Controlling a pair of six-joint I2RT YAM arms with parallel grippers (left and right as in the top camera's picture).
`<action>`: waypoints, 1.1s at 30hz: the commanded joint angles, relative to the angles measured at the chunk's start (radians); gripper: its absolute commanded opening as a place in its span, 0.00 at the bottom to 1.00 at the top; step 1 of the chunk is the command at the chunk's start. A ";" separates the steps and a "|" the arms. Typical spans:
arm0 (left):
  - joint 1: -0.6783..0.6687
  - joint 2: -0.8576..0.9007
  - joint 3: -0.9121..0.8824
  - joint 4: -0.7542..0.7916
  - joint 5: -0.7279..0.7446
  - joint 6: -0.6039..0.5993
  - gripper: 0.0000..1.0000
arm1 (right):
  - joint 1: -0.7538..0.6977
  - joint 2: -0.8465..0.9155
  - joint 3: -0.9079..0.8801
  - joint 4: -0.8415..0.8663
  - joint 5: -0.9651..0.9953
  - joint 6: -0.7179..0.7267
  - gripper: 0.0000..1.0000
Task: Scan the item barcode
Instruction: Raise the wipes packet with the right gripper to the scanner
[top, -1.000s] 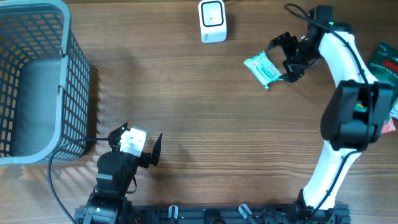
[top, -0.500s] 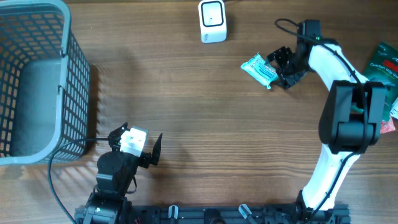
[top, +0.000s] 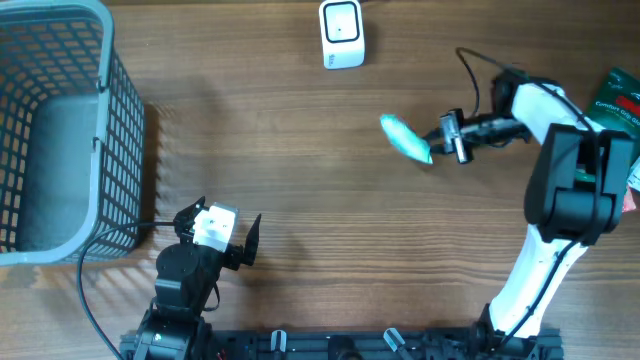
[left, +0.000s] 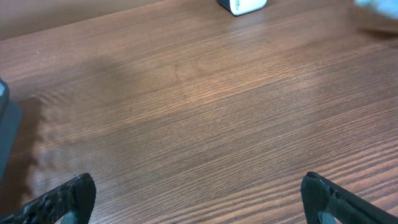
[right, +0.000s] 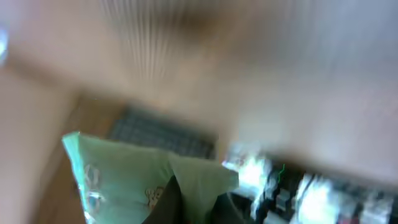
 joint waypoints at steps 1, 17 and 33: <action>0.004 -0.003 -0.005 0.000 0.012 0.012 1.00 | -0.018 0.004 0.006 -0.187 -0.327 -0.206 0.04; 0.004 -0.003 -0.005 0.001 0.012 0.012 1.00 | 0.146 -0.058 0.280 0.160 0.184 0.132 0.04; 0.004 -0.003 -0.005 0.001 0.012 0.012 1.00 | 0.459 -0.026 0.346 0.821 1.080 0.642 0.05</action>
